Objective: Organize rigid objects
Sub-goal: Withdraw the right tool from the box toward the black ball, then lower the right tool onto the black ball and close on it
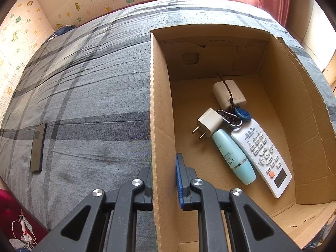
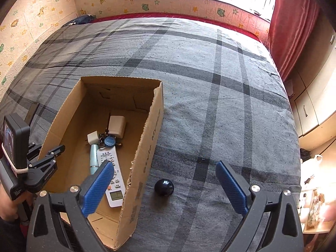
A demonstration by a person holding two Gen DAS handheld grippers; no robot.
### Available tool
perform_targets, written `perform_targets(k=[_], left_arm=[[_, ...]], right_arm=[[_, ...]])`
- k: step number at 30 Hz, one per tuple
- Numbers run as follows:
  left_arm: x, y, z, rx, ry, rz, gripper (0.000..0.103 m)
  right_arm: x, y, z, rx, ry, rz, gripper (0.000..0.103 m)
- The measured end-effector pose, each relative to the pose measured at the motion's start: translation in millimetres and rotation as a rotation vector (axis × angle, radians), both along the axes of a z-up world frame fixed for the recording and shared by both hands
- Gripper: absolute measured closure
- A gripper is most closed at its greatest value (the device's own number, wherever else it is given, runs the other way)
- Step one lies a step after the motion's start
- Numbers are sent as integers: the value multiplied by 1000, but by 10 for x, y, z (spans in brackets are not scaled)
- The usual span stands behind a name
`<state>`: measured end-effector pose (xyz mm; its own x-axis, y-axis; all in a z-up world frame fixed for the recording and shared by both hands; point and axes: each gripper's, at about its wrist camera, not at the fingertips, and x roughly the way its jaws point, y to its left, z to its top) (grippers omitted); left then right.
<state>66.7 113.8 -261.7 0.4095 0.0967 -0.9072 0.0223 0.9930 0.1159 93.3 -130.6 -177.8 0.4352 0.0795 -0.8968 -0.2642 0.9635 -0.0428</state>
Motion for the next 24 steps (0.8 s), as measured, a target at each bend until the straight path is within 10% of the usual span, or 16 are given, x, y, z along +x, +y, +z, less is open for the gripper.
perform_targets(k=[24], left_arm=[[1,-31,-4,3,0,0,87]], right_arm=[[-61,-360,-860,-30,107,144,4]])
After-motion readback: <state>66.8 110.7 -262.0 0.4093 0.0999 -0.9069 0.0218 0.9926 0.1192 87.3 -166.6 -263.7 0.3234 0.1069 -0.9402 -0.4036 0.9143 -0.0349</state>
